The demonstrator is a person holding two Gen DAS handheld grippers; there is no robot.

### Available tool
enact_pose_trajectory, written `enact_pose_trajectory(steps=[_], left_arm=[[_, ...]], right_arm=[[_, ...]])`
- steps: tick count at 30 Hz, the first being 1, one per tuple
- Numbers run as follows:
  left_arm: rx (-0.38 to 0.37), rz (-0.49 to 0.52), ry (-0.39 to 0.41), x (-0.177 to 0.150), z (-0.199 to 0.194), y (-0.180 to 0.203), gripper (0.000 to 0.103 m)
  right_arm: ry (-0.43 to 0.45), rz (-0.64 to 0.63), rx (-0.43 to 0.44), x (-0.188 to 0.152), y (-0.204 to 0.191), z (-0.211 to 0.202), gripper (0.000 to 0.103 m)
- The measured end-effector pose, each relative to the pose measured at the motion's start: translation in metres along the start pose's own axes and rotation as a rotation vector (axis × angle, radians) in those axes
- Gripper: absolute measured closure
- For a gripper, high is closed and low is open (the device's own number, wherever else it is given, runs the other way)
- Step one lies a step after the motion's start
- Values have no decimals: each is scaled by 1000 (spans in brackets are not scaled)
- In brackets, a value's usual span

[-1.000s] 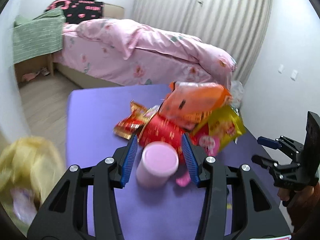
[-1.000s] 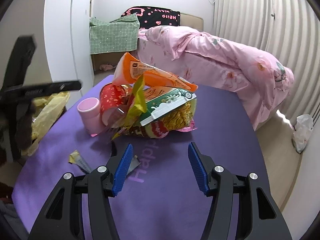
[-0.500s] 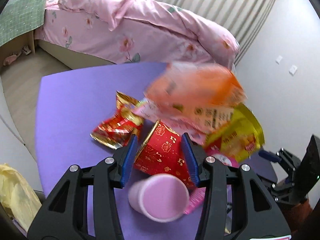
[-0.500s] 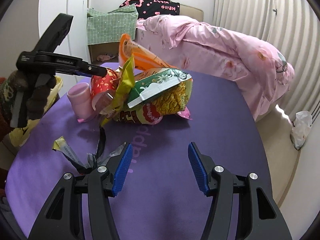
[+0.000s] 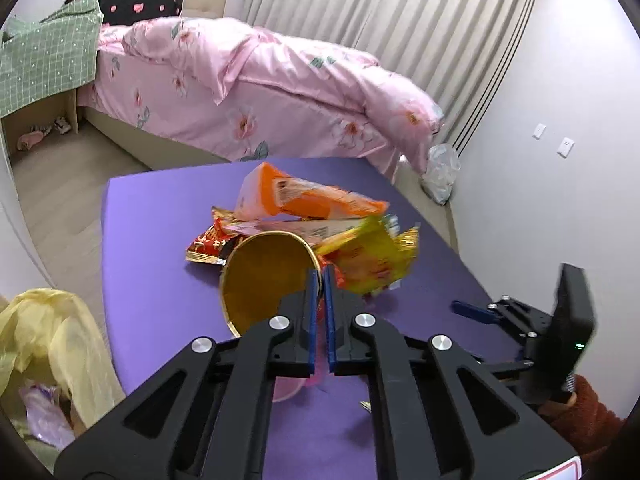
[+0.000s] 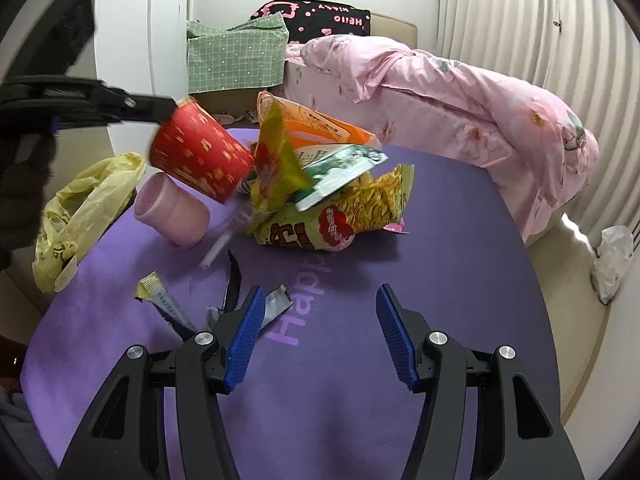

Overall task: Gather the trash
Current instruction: 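Lift the red cup with the left tool while the right tool grasps a grey wrapper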

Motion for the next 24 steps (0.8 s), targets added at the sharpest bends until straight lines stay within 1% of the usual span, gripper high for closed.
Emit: enact_pose_trajectory(steps=[5, 8, 11, 15, 18, 21, 24], left_arm=[[4, 18, 54, -4, -36, 13, 100], [4, 12, 63, -7, -53, 16, 100], [22, 38, 66, -13, -64, 21, 100], [30, 42, 37, -34, -72, 22, 100], [45, 41, 3, -58, -72, 17, 100], [69, 28, -38, -83, -66, 8, 100], [100, 7, -59, -102, -62, -3, 100]], right_arm=[[-2, -1, 7, -5, -4, -3, 49], [-1, 6, 13, -5, -3, -5, 49], [1, 6, 14, -5, -3, -7, 49], [11, 9, 16, -5, -6, -12, 49], [16, 15, 35, -6, -11, -15, 49], [-2, 27, 73, -10, -20, -10, 49], [-30, 33, 106, -15, -35, 2, 49]])
Point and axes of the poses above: each gripper's, at about its wrist camera, not at the fingertips, and z roughly the way its jaws point, y to its right, x to its top, the point moved 6 cm from there along z, roughly the way its jaws point, and after that the axes turned 1 degree about -x, right-handed, at the moved point
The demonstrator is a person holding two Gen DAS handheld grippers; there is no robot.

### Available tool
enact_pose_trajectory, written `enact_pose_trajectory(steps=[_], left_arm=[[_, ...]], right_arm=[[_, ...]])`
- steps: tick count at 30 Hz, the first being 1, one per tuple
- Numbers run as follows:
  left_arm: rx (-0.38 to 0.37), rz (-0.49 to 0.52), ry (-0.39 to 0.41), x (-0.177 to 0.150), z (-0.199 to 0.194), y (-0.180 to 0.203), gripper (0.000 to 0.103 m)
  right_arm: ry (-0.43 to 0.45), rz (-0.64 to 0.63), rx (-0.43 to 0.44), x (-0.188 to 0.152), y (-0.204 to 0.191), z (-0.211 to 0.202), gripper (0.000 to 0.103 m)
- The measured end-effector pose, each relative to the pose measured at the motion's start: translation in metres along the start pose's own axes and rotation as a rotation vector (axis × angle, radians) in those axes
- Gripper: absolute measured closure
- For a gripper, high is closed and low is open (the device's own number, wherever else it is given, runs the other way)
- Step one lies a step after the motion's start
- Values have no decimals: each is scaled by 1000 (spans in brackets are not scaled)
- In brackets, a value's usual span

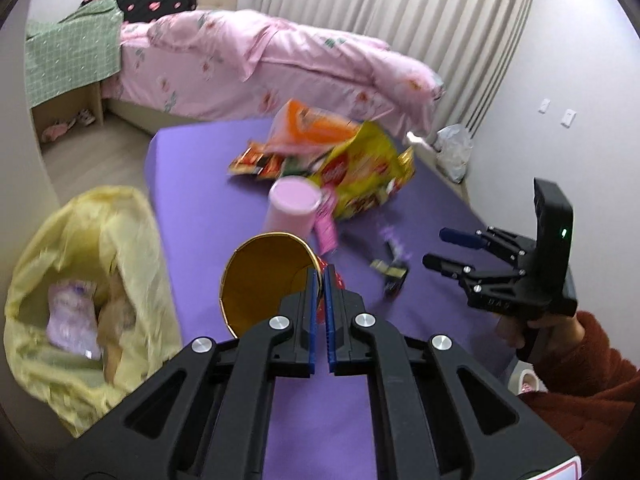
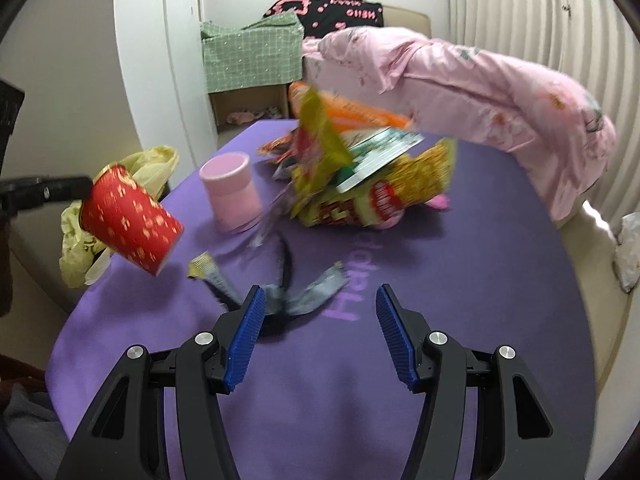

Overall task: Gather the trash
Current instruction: 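Lift the red cup with the left tool while the right tool grasps a grey wrapper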

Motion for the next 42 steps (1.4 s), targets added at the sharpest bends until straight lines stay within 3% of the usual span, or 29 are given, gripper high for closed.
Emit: enact_pose_trajectory(steps=[5, 8, 11, 22, 26, 42], left_arm=[[26, -48, 11, -16, -6, -20, 100], [33, -75, 7, -21, -9, -31, 99], [45, -81, -3, -27, -10, -35, 99], [43, -74, -16, -29, 0, -29, 93], [67, -25, 6, -21, -2, -17, 99], [117, 86, 101, 4, -39, 21, 99]], right_arm=[[-54, -12, 49, -2, -21, 29, 52], [-92, -14, 78, -4, -26, 41, 72], [-85, 14, 120, -6, -25, 39, 85], [-27, 22, 76, -9, 1, 12, 86], [-7, 23, 57, -7, 7, 5, 86], [139, -10, 68, 23, -5, -45, 86]])
Point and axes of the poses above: each gripper's, at about its wrist camera, not at the fingertips, and z roughly the way its jaws point, y to its right, x to its top, the point moved 6 cm from there along z, roughly the way its jaws point, and after that the axes turned 1 degree about -x, right-handed, at the moved point
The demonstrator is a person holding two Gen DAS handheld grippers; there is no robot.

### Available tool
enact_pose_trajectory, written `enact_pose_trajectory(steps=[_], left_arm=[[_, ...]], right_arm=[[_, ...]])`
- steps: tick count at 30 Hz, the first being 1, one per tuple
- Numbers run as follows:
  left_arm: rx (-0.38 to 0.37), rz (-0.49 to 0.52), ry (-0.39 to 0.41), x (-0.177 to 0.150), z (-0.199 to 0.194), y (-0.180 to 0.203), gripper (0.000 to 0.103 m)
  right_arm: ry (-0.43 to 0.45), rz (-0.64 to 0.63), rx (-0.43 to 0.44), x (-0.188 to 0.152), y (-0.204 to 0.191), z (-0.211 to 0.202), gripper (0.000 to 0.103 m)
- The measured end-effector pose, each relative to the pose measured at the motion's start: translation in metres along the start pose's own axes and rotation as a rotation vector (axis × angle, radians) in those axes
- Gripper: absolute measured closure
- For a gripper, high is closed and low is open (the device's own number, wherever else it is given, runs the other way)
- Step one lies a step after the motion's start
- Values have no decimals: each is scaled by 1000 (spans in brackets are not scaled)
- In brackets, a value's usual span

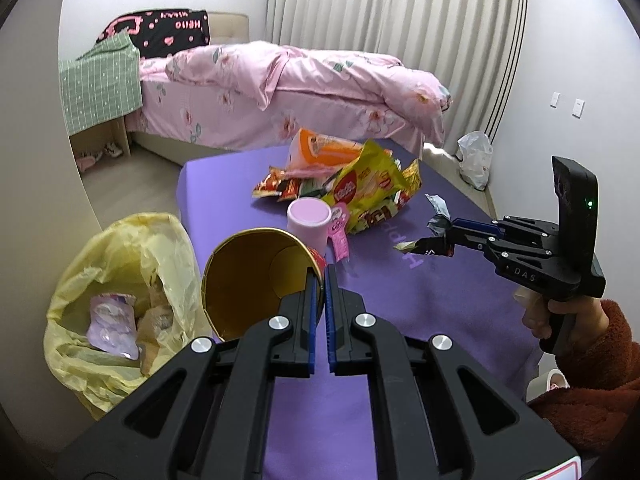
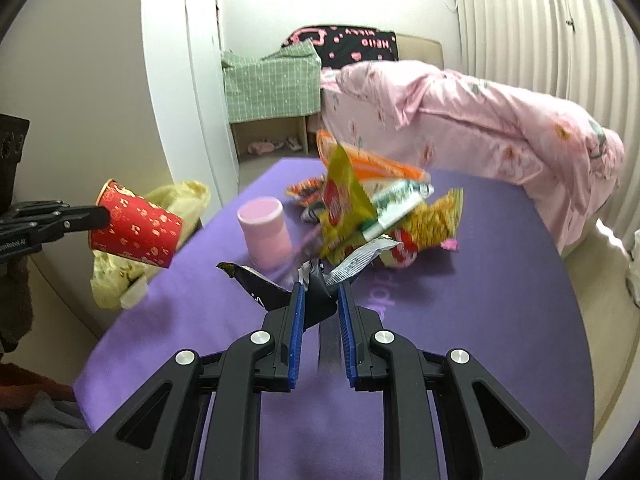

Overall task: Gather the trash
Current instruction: 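Lift the red cup with the left tool while the right tool grasps a grey wrapper, then carry the red cup and grey wrapper into the yellow trash bag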

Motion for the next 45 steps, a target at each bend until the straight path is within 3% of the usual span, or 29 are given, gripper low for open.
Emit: enact_pose_trajectory(steps=[12, 23, 28, 35, 43, 45], left_arm=[[53, -38, 104, 16, -41, -26, 99], [196, -259, 119, -2, -56, -129, 99], [242, -328, 67, -27, -52, -169, 99], [253, -421, -34, -66, -15, -209, 99], [263, -421, -129, -80, 24, -211, 98], [249, -431, -127, -79, 24, -208, 87]], right_arm=[[118, -56, 30, 48, -38, -28, 86], [112, -101, 76, 70, -80, -7, 86], [107, -102, 81, 81, -94, 11, 86], [90, -100, 70, 93, -115, 46, 86], [82, -95, 64, 96, -124, 65, 86], [87, -100, 58, 95, -123, 63, 86]])
Point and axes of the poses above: each gripper's, at about its wrist camera, not at the fingertips, and z roughly the way its jaws point, y to its right, x to its top, the point moved 6 cm from there along z, roughly the way its jaws point, and after that the axes turned 1 degree about -x, right-handed, at the moved point
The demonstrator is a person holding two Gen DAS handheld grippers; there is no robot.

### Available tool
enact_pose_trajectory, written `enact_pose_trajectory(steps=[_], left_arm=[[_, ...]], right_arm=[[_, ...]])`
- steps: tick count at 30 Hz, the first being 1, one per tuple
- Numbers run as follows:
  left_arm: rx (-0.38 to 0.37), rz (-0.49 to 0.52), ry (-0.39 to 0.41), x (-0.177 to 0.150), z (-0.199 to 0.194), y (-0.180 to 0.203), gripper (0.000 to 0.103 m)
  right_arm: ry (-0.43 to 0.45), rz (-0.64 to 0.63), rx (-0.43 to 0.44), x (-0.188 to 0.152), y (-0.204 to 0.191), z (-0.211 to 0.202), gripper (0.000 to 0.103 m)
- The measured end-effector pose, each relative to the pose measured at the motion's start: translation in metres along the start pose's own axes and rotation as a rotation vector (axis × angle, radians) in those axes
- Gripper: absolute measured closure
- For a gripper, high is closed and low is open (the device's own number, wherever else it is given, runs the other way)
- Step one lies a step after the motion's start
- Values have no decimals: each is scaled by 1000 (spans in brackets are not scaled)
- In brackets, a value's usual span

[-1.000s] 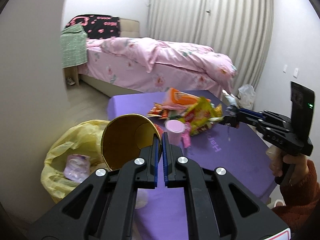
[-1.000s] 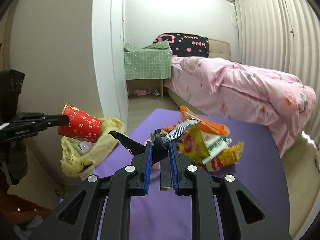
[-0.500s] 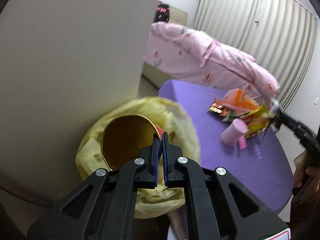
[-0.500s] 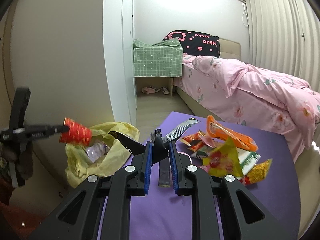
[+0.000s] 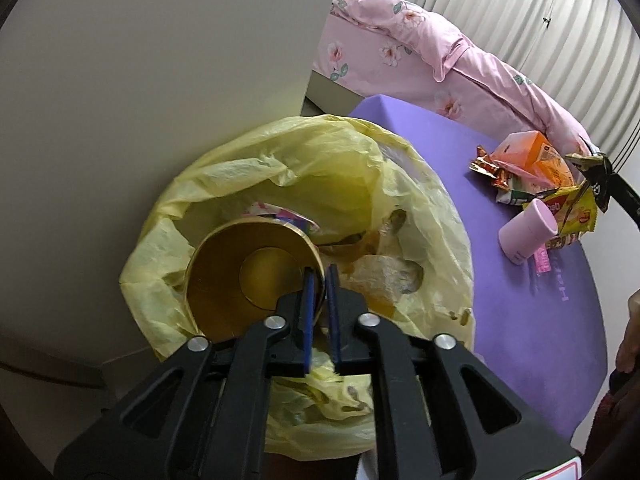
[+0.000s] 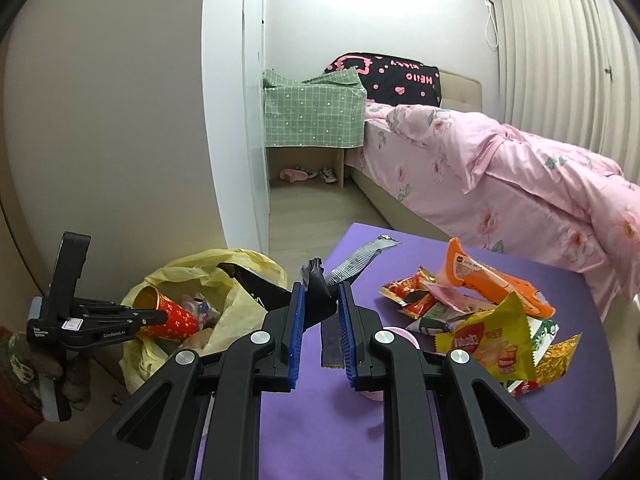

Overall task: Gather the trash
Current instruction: 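Carry the red cup and grey wrapper into the yellow trash bag, then open both tools over the bag and move back to the table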

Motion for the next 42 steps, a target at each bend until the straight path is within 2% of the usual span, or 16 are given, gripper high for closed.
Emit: enact_pose_trajectory(steps=[2, 5, 12, 21, 25, 29, 33, 37, 42], left_arm=[[-19, -8, 12, 2, -6, 3, 76], [-20, -1, 64, 10, -24, 4, 67], [26, -13, 174, 24, -69, -2, 65], [96, -71, 267, 26, -113, -39, 64], [139, -86, 278, 17, -121, -61, 64], [144, -122, 275, 11, -120, -79, 64], [148, -143, 278, 6, -117, -90, 64], [136, -173, 275, 1, -112, -100, 64], [133, -178, 263, -3, -105, -105, 64]], right_arm=[[4, 12, 3, -2, 3, -2, 86], [0, 29, 4, -6, 9, -3, 86], [-23, 69, 56, -8, 9, 3, 86], [-91, -33, 205, 5, -59, 38, 86], [-131, -74, 282, 9, -103, 65, 86], [-174, -104, 349, 6, -146, 99, 86], [-276, -135, 373, -16, -176, 139, 86], [-377, -187, 376, -49, -195, 159, 86], [-425, -224, 373, -67, -206, 166, 86]])
Point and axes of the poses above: each gripper's, at about its wrist camera, not at the fingertips, and z roughly the way its jaws point, y to its right, x to its top, the point moved 6 cm from there along z, roughly the way its jaws point, and after that the axes turned 1 degree about -x, right-handed, at the moved point
